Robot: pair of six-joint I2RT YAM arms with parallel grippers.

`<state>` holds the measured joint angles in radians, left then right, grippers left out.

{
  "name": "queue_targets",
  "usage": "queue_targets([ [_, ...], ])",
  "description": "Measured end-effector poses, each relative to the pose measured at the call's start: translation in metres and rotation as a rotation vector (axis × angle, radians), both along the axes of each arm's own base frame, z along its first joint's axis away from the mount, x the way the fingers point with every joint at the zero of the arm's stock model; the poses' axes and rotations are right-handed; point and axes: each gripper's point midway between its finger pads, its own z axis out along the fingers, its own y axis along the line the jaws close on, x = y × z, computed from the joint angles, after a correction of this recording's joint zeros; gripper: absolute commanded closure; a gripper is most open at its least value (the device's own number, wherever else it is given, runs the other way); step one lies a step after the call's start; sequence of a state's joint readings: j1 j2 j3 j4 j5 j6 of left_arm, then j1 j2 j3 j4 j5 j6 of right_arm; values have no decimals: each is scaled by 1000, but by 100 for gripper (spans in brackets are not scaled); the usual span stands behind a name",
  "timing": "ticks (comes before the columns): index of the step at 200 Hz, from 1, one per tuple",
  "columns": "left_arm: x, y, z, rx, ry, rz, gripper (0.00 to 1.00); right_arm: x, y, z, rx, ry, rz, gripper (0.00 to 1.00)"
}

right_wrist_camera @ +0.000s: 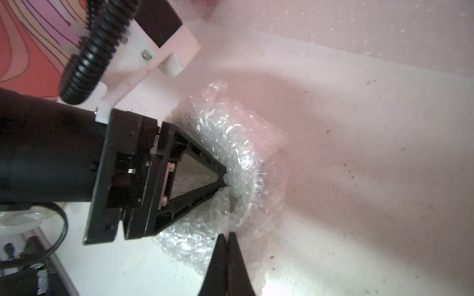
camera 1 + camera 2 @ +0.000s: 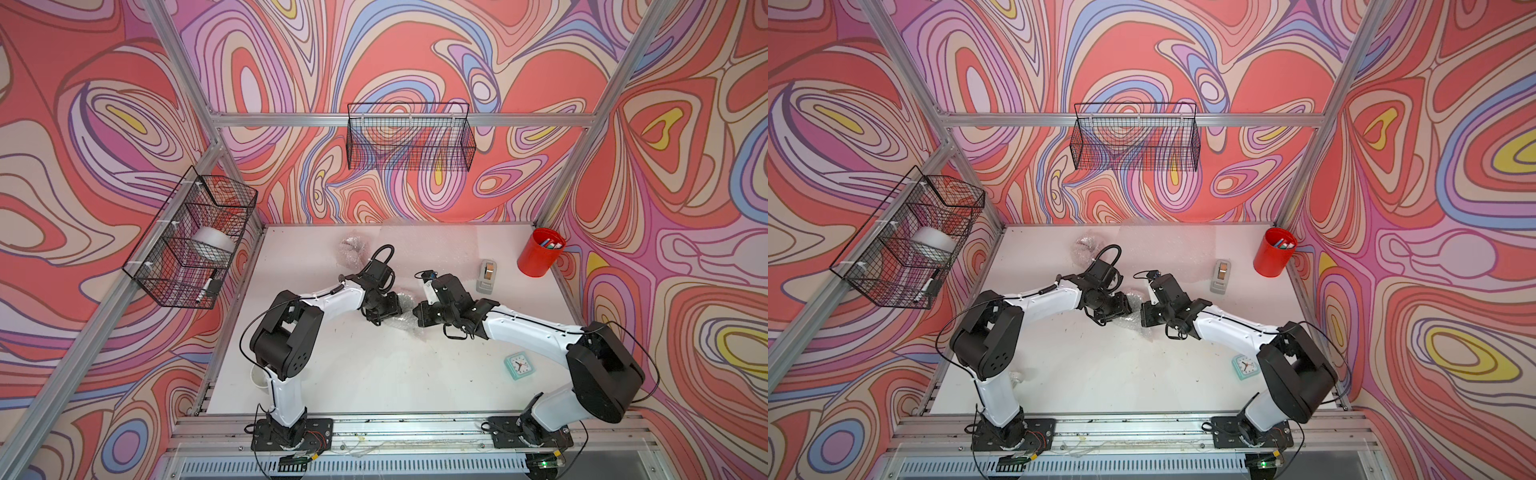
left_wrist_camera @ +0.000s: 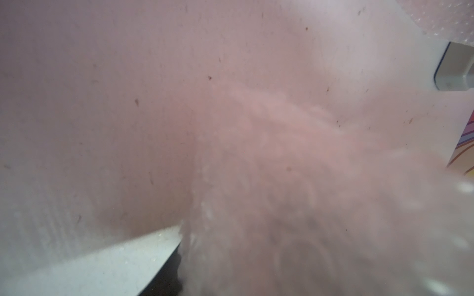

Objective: Wrap mugs in bubble wrap
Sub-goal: Wrap the mug in bubble wrap.

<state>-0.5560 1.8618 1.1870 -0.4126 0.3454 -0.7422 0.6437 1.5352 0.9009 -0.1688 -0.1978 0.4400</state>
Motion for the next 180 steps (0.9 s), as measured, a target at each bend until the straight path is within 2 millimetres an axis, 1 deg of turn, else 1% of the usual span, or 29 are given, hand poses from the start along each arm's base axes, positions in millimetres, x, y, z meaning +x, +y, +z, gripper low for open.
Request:
queue_targets([
  [2, 0, 0, 0, 0, 1, 0, 46, 0, 0, 0, 6, 5, 2, 99],
  [14, 0, 0, 0, 0, 1, 2, 46, -1, -1, 0, 27, 24, 2, 80],
  [23, 0, 0, 0, 1, 3, 0, 46, 0, -4, 0, 25, 24, -10, 70],
  [40, -2, 1, -1, 4, 4, -8, 46, 2, -25, 1, -2, 8, -71, 55],
  [50, -2, 1, -1, 6, 7, -12, 46, 0, -36, 7, -4, -9, -95, 49],
  [59, -2, 1, -1, 7, 6, -14, 46, -1, -42, 16, 5, -31, -103, 42],
  [75, -2, 1, 0, 11, 9, -16, 46, -8, -40, 34, 35, -75, -65, 35],
  [86, -2, 1, -1, 13, 11, -20, 46, -15, -33, 41, 51, -89, -23, 33],
  [101, -2, 1, -1, 17, 14, -22, 46, -27, -21, 38, 41, -84, 38, 34],
  [120, -2, 1, 0, 19, 14, -26, 46, -44, -9, 17, -6, -37, 100, 37],
  [128, -2, 1, -1, 20, 16, -28, 46, -48, -6, 7, -30, -14, 114, 40],
  [133, -2, 1, -1, 20, 16, -28, 46, -50, -6, -1, -48, 2, 120, 44],
  [140, -2, 1, -1, 21, 17, -29, 46, -51, -6, -11, -72, 20, 121, 52],
  [157, -3, 2, -1, 22, 18, -29, 46, -49, -11, -28, -122, 46, 101, 70],
  [180, -3, 1, -1, 22, 19, -28, 46, -46, -15, -35, -149, 50, 71, 95],
])
